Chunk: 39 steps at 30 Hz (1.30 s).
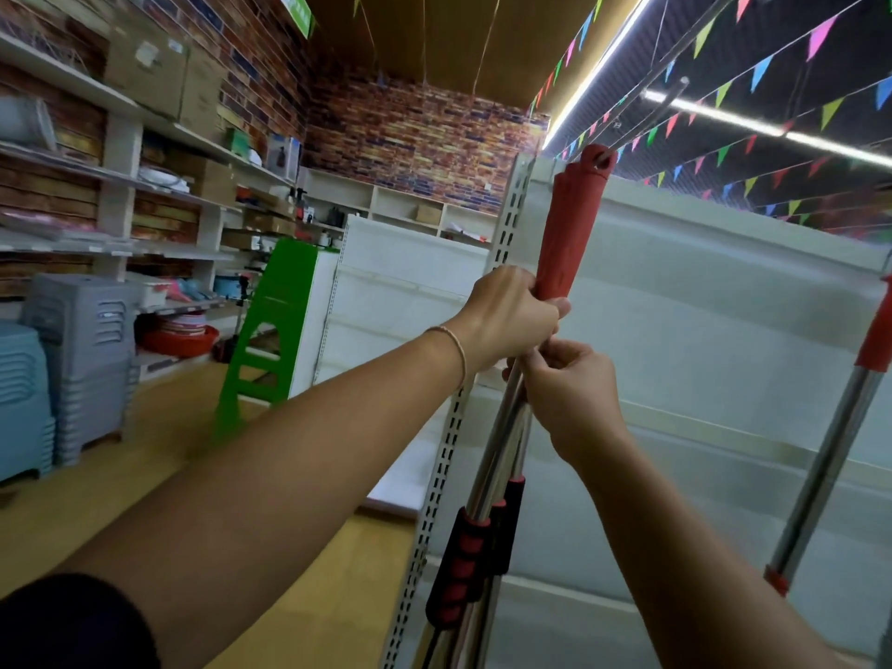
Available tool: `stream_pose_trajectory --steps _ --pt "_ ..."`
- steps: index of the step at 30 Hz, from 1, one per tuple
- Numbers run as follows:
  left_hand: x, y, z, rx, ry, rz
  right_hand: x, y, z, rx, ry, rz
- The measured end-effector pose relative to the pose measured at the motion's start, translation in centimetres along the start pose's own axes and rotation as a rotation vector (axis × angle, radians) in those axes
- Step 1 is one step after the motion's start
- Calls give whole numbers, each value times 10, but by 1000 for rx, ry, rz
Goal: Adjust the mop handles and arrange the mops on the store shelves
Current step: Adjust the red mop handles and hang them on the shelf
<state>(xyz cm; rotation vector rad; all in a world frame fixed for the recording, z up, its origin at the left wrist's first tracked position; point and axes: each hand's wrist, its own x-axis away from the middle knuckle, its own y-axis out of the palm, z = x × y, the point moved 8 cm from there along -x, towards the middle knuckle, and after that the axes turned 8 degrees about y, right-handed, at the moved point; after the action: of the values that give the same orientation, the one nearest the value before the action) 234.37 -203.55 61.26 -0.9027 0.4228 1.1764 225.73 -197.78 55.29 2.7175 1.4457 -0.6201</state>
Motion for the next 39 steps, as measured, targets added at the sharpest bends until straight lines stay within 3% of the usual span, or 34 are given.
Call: stream_pose_trajectory --steps 8,15,26,39 --pt "-3 -3 10 -244 67 7 -9 -1 3 -21 23 21" --pt "-5 3 6 -311 62 -11 -14 0 9 14 7 94" --pt "6 5 0 -220 46 57 -12 1 19 57 -117 180" --pt "50 14 -18 -164 -79 110 -4 -7 20 53 -140 70"
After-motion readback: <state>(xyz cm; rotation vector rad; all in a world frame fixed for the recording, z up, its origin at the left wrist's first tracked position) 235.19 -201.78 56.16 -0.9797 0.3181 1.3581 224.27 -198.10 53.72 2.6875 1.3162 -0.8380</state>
